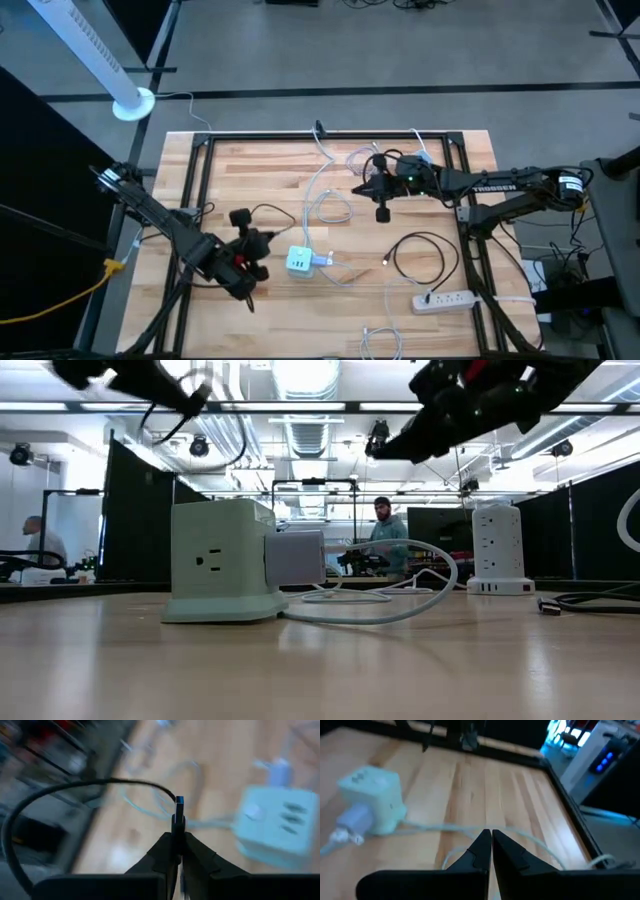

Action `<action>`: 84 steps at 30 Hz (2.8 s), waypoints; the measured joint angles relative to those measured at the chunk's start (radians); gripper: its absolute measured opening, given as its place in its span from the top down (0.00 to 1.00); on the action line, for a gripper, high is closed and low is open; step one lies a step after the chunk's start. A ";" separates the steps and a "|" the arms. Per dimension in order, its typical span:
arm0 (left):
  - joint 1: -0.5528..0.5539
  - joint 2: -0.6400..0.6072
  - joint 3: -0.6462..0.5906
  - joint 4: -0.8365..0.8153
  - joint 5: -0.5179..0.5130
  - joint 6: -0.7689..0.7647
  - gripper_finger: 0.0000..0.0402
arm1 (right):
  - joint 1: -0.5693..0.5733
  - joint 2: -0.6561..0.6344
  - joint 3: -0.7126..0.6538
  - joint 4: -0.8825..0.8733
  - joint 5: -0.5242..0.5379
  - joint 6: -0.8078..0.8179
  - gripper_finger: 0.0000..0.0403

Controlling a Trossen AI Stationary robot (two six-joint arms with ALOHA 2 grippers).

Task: Insert USB
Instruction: Insert the black charger cable into the green outlet extension

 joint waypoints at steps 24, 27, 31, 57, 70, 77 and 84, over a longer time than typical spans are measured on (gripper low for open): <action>0.166 0.216 -0.001 0.150 -0.202 0.960 0.95 | 0.024 0.566 0.269 0.391 -0.605 0.630 1.00; 0.166 0.258 -0.001 0.187 -0.201 1.028 0.95 | 0.024 0.618 0.348 0.393 -0.664 0.687 0.96; 0.166 0.290 -0.001 0.206 -0.201 1.036 0.95 | 0.024 0.675 0.436 0.384 -0.748 0.751 0.86; 0.130 0.284 0.016 0.352 -0.390 1.154 0.95 | -0.034 0.746 0.554 0.314 -0.884 1.009 0.63; 0.130 0.284 0.016 0.453 -0.390 1.225 0.95 | -0.014 0.747 0.554 0.337 -0.874 1.093 0.85; 0.128 0.284 0.016 0.466 -0.396 1.240 0.95 | 0.007 0.748 0.578 0.332 -0.877 1.096 0.89; 0.129 0.284 0.016 0.465 -0.391 1.229 0.95 | 0.011 0.748 0.586 0.329 -0.877 1.089 0.91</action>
